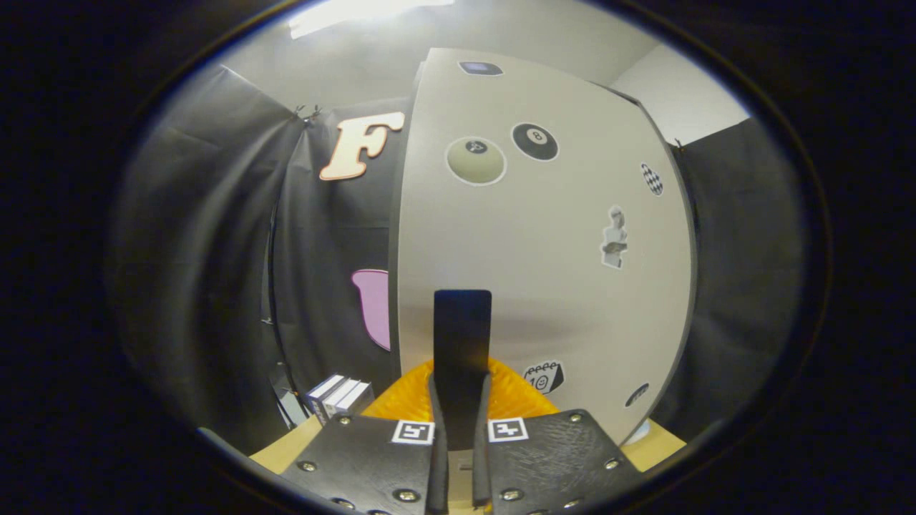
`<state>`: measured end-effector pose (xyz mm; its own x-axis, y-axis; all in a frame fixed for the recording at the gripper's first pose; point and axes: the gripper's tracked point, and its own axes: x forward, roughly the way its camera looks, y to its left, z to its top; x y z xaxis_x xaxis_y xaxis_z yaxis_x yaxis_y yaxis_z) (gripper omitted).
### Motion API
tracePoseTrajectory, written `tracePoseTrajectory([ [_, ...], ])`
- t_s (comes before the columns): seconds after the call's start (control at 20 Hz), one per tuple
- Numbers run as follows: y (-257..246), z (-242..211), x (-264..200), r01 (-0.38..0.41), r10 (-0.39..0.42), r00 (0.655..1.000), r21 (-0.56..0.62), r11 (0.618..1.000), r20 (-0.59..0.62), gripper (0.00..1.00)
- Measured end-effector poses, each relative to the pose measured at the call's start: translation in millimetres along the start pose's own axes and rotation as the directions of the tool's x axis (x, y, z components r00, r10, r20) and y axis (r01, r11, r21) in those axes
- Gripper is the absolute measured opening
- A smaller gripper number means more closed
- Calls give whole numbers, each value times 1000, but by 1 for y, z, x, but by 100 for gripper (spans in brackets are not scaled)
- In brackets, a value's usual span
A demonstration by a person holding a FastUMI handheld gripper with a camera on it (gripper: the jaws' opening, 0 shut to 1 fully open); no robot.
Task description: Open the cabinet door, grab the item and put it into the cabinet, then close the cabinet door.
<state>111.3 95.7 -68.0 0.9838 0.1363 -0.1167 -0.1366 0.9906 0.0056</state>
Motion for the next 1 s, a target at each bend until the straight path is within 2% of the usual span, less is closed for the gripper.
tracePoseTrajectory([
  [1.0, -4, -2, 0, 45, -45, 999, 26, 999, -8, 13],
])
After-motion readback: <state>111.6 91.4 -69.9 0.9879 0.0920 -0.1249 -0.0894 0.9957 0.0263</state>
